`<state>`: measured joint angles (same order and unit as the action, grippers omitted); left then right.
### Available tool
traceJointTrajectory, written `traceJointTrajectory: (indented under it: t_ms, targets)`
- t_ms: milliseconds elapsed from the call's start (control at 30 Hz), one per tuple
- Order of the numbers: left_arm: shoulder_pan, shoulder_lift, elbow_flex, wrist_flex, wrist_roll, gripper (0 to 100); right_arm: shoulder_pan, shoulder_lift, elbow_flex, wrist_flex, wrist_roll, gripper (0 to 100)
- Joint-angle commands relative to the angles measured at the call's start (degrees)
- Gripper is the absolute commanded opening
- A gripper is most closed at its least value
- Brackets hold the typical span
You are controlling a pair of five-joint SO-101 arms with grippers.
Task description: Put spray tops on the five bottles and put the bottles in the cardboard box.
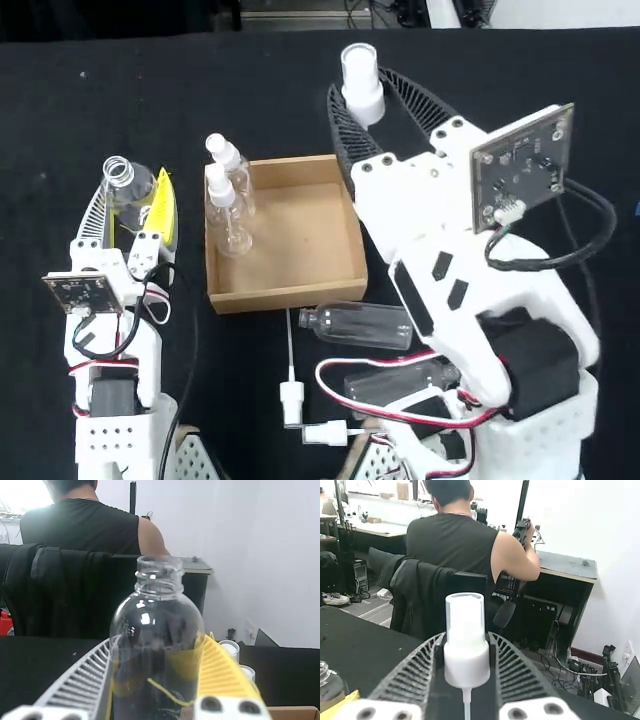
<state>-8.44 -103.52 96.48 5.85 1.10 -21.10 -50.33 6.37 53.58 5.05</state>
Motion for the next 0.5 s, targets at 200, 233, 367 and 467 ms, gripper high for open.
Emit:
traceJointTrajectory:
  t_ms: [200, 233, 367, 467]
  targets:
    - [1.1, -1.1, 0.8, -1.1, 0.4, 3, -0.8, 0.5, -0.1, -3.3, -0.4, 1.1]
    - [1.5, -1.1, 0.8, -1.2, 0.4, 3, -0.8, 0.5, 0.0, -3.3, -0.4, 1.1]
    - [6.3, -1.1, 0.8, -1.1, 0.4, 3, -0.8, 0.5, -0.1, -3.4, -0.4, 1.1]
    - [9.2, -1.1, 0.8, -1.1, 0.3, 3, -0.8, 0.5, -0.1, -3.6, -0.4, 1.1]
